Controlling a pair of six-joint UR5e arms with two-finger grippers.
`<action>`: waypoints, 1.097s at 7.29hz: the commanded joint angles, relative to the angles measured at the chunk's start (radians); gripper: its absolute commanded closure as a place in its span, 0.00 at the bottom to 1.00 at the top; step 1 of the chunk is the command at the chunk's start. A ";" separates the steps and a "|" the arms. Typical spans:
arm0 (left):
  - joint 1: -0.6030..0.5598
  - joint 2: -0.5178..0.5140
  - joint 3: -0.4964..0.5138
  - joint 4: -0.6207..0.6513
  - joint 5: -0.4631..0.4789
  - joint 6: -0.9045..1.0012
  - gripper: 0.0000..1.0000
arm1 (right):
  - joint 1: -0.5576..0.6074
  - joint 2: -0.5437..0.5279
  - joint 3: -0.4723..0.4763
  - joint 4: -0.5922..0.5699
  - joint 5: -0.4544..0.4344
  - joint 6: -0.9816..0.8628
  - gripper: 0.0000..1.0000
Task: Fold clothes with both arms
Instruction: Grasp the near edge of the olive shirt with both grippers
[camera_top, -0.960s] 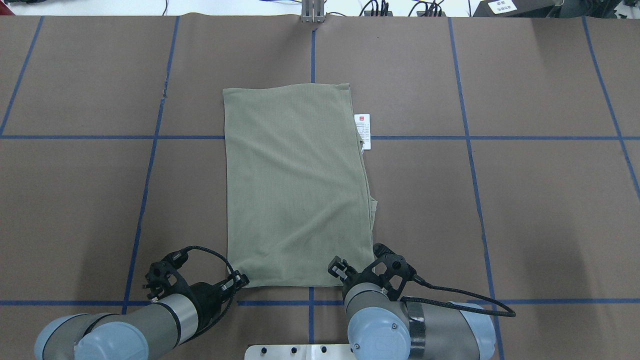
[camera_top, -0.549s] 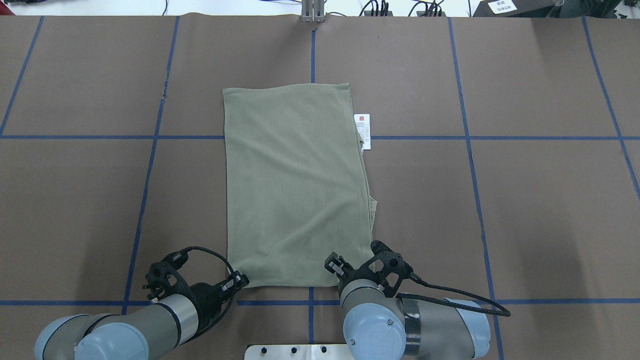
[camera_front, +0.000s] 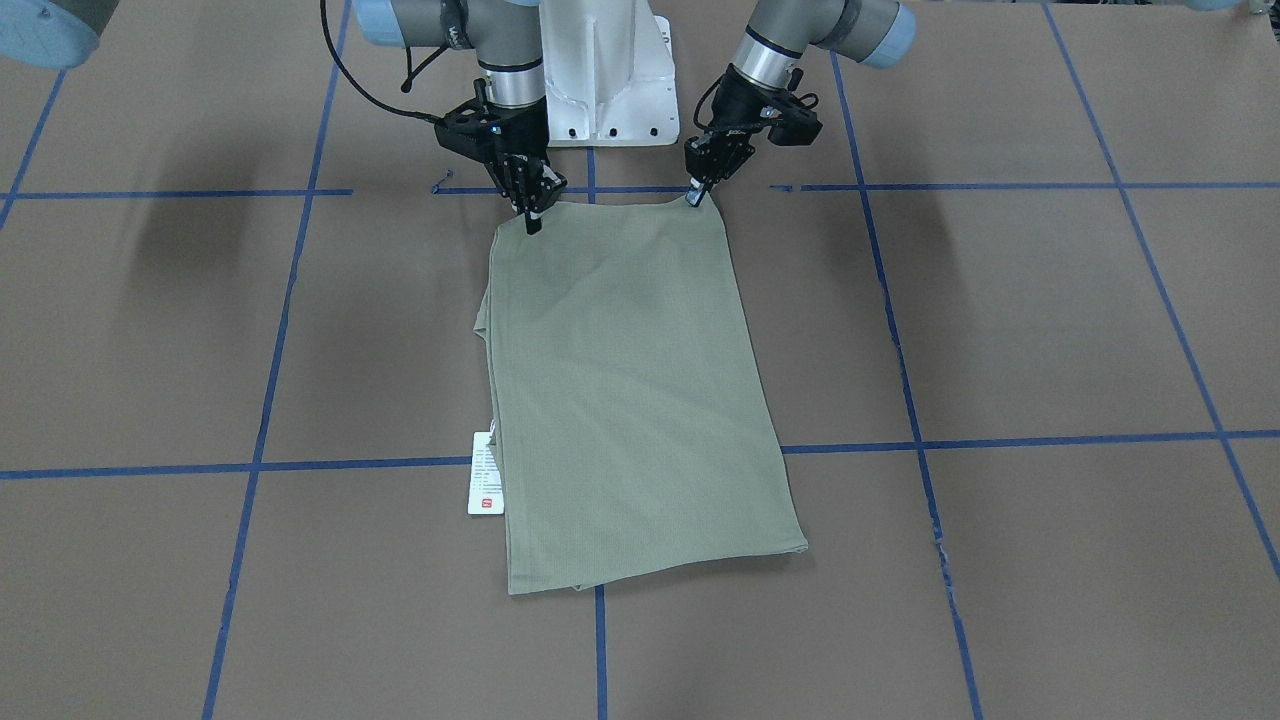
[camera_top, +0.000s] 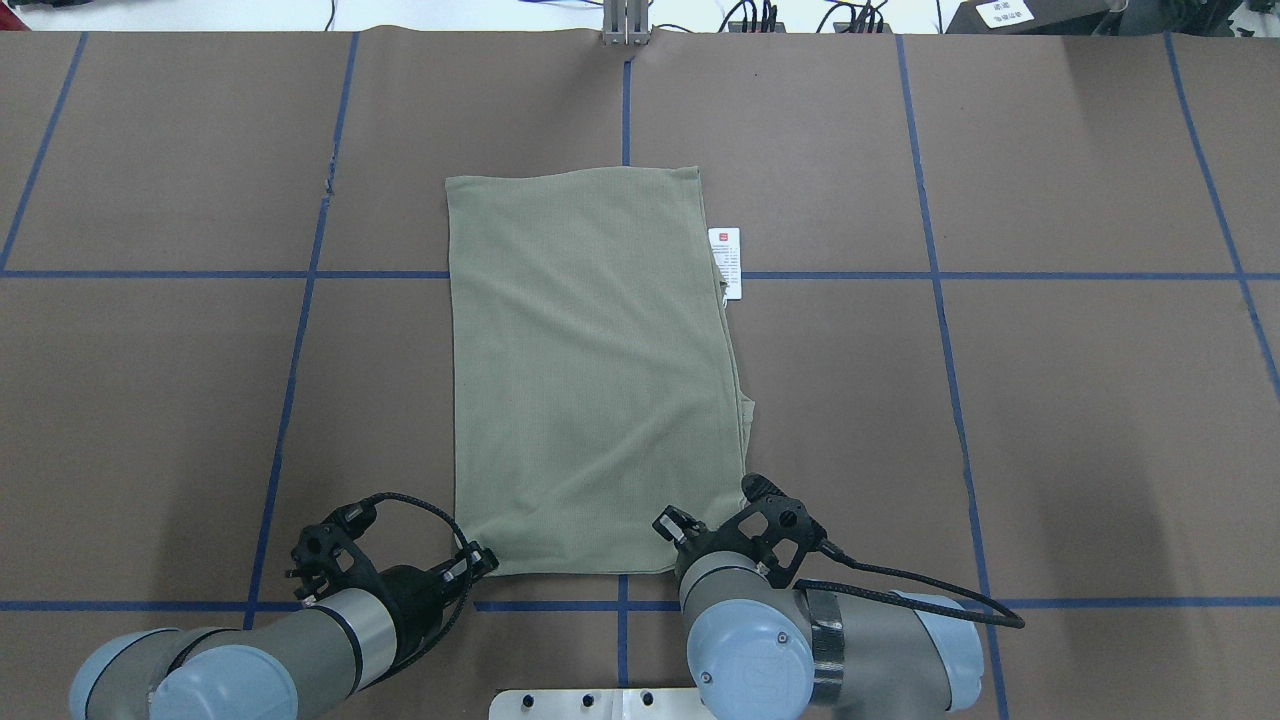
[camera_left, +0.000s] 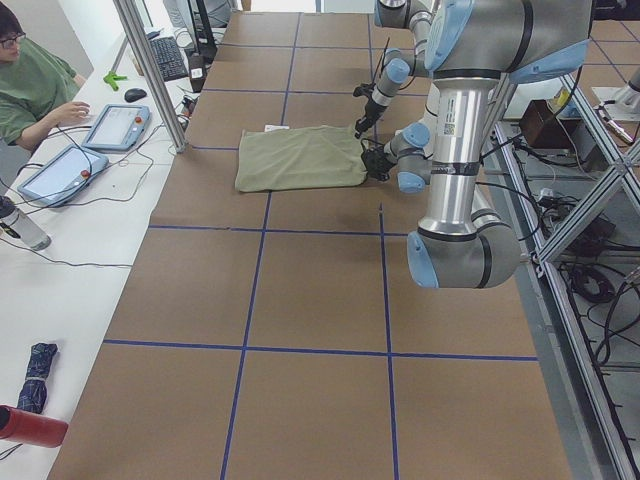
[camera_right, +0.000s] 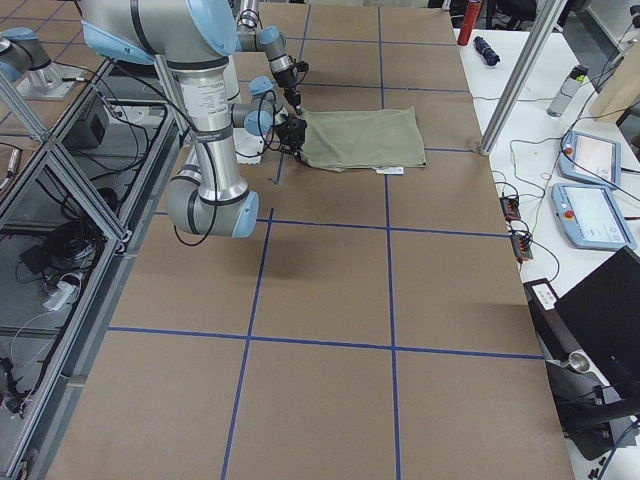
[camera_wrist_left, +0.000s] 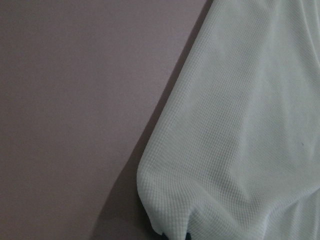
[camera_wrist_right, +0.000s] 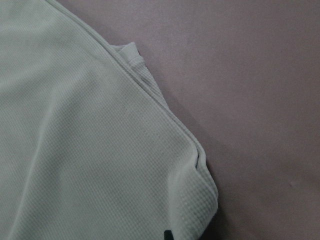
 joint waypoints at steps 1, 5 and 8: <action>0.001 0.000 0.000 -0.001 0.000 0.000 1.00 | 0.004 0.001 0.001 0.000 0.000 0.004 1.00; -0.013 0.014 -0.316 0.197 -0.072 0.139 1.00 | 0.021 -0.014 0.254 -0.167 0.005 0.006 1.00; -0.027 -0.002 -0.626 0.499 -0.186 0.140 1.00 | -0.050 0.029 0.589 -0.556 0.023 0.007 1.00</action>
